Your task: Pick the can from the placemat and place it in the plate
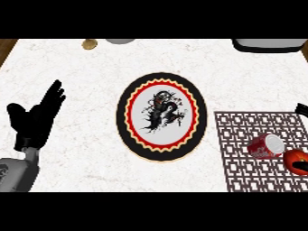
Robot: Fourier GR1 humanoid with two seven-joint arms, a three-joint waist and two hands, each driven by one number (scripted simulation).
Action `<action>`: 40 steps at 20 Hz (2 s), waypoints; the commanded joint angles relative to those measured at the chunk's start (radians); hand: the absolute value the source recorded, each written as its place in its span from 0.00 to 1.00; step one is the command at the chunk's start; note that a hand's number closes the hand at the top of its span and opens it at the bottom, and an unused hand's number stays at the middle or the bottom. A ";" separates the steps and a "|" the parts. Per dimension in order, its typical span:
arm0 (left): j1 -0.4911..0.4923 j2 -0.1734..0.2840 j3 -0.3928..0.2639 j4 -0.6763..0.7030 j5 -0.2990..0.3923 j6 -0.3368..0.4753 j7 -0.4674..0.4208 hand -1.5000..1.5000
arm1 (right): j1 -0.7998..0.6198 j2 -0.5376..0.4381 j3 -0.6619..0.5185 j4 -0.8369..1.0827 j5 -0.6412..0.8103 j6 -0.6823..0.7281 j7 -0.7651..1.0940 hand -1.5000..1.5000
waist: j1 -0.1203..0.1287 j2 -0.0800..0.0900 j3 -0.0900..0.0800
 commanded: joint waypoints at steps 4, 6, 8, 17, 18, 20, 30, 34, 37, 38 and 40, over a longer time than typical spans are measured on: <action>0.053 -0.014 0.007 -0.060 -0.023 -0.005 0.025 0.50 | 0.001 -0.070 0.037 0.079 0.200 -0.023 -0.140 0.00 | -0.003 -0.007 -0.003; 0.041 -0.070 -0.024 -0.093 -0.063 0.044 0.055 0.50 | -0.004 -0.082 0.029 0.057 0.200 0.013 -0.095 0.00 | -0.006 -0.008 -0.003; 0.009 -0.042 0.016 -0.053 -0.056 -0.013 0.062 0.50 | -0.070 -0.057 0.027 0.058 0.236 -0.009 -0.043 0.00 | -0.005 -0.007 -0.004; 0.011 -0.065 0.032 -0.067 -0.068 -0.011 0.088 0.50 | -0.001 -0.096 0.125 -0.163 0.377 -0.025 0.170 0.00 | -0.011 -0.010 -0.004; 0.043 -0.087 0.019 -0.089 -0.094 0.020 0.073 0.50 | -0.003 -0.101 0.116 -0.162 0.398 -0.041 0.187 0.00 | -0.009 -0.009 -0.004; 0.033 -0.065 0.049 -0.019 -0.084 -0.041 0.022 0.50 | -0.034 -0.073 0.134 -0.128 0.465 -0.074 0.205 0.00 | -0.006 -0.007 -0.004; -0.049 -0.120 0.073 -0.001 -0.129 -0.039 0.088 0.50 | -0.088 -0.001 0.153 -0.194 0.619 -0.001 0.374 0.00 | -0.009 -0.006 -0.004; 0.048 -0.094 0.117 -0.018 -0.128 -0.103 0.017 0.50 | -0.073 0.033 0.147 -0.147 0.690 0.011 0.357 0.00 | -0.005 -0.006 -0.004; 0.017 -0.144 0.108 0.025 -0.154 -0.085 0.011 0.50 | -0.081 0.034 0.121 -0.263 0.692 0.074 0.459 0.00 | -0.012 -0.007 -0.004; -0.009 -0.079 0.162 -0.014 -0.111 -0.143 0.060 0.50 | -0.157 0.061 0.124 -0.073 0.750 0.036 0.355 0.00 | -0.003 -0.005 -0.004; 0.089 -0.156 0.086 -0.136 -0.193 -0.047 0.088 0.50 | -0.035 0.035 0.090 -0.229 0.736 0.044 0.380 0.00 | -0.009 -0.008 -0.004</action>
